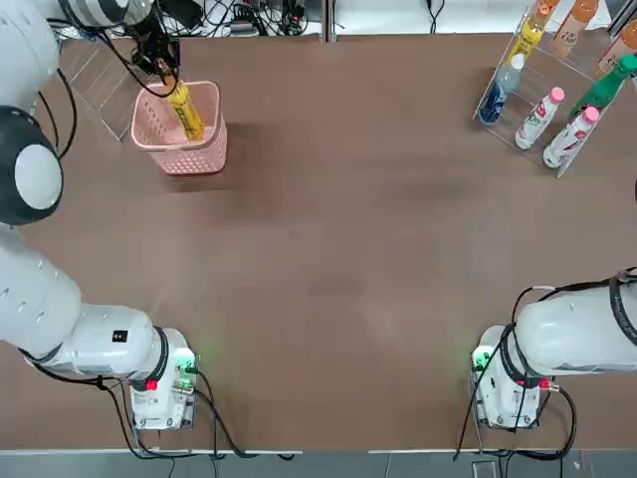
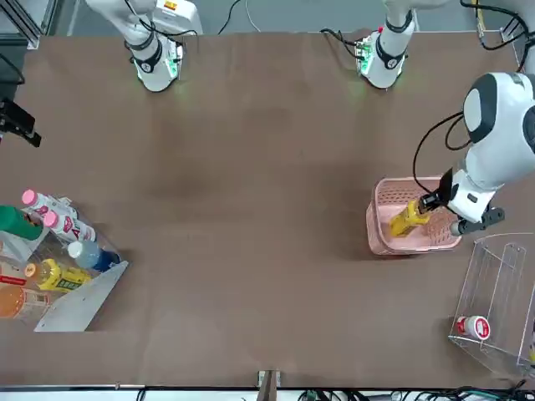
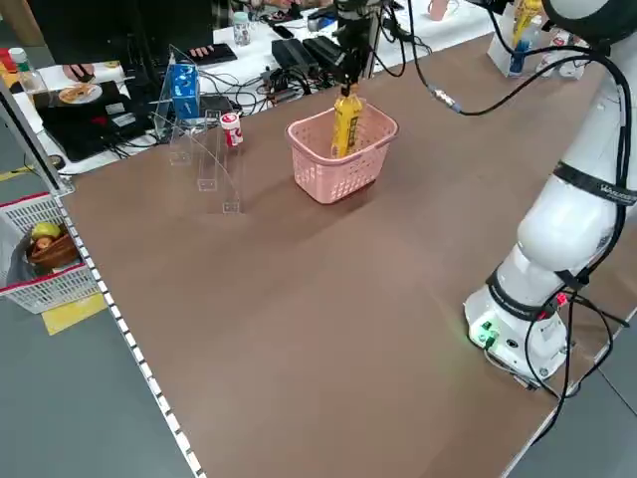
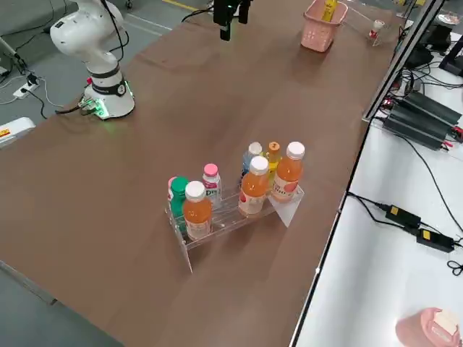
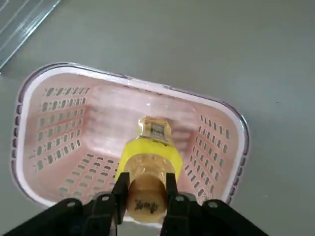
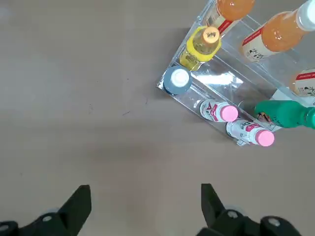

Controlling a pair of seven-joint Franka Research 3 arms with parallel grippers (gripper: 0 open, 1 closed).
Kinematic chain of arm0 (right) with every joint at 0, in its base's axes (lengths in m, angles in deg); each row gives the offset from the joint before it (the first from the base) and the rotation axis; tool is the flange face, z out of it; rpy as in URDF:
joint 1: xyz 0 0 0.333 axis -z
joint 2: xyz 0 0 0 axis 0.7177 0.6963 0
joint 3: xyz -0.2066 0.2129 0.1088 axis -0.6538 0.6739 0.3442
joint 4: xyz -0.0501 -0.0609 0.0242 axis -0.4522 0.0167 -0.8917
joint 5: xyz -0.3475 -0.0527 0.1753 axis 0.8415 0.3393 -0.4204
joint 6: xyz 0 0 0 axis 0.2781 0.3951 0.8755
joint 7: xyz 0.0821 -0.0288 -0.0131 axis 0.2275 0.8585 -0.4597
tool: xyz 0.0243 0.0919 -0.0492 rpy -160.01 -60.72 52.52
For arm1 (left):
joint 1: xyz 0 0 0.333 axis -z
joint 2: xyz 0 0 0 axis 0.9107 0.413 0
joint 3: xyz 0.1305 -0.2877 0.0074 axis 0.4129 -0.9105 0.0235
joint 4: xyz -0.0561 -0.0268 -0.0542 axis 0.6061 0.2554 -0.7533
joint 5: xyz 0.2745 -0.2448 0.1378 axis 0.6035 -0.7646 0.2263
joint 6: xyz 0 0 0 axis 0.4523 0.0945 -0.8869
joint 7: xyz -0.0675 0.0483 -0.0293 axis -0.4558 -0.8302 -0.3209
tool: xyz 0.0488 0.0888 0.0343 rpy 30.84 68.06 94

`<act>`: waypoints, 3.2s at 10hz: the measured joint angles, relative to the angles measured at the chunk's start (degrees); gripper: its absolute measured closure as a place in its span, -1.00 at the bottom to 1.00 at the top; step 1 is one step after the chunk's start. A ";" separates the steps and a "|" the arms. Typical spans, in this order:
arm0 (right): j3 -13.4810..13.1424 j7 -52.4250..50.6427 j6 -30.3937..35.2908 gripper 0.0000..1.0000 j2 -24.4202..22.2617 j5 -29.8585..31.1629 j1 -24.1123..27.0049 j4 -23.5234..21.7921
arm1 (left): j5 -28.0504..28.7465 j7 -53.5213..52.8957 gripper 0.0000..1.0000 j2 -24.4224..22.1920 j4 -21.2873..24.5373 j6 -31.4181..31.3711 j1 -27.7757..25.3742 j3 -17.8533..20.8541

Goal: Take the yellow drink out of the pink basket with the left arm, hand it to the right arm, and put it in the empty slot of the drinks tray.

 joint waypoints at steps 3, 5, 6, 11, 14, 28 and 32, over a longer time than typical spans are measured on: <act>0.00 0.00 0.00 -0.97 0.00 0.00 0.00 0.00 | 0.00 0.03 0.31 -0.86 -5.11 5.50 0.01 -0.20; 0.00 0.00 -0.08 -0.97 0.00 0.00 0.00 0.01 | 0.00 0.04 0.31 -1.07 -7.84 7.80 0.01 -0.20; 0.00 0.00 -0.09 -0.97 0.00 0.00 0.00 0.01 | 0.00 0.04 0.31 -1.08 -9.43 9.60 0.01 -0.21; 0.00 0.00 -0.13 -0.97 0.00 0.00 0.00 0.02 | 0.00 0.04 0.31 -0.92 -16.80 17.02 0.28 -0.91; 0.00 0.00 -0.40 -0.97 0.00 0.00 0.00 0.03 | -0.02 3.58 0.31 0.81 -21.88 20.64 0.55 -5.35; -0.09 0.00 -0.62 -0.97 0.00 0.00 0.06 0.18 | 0.71 13.66 0.31 12.06 -32.01 17.45 16.56 -9.63; -0.10 0.00 -0.63 -0.97 0.00 0.00 0.06 0.19 | 0.73 16.16 0.31 16.09 -33.84 14.01 24.37 -6.00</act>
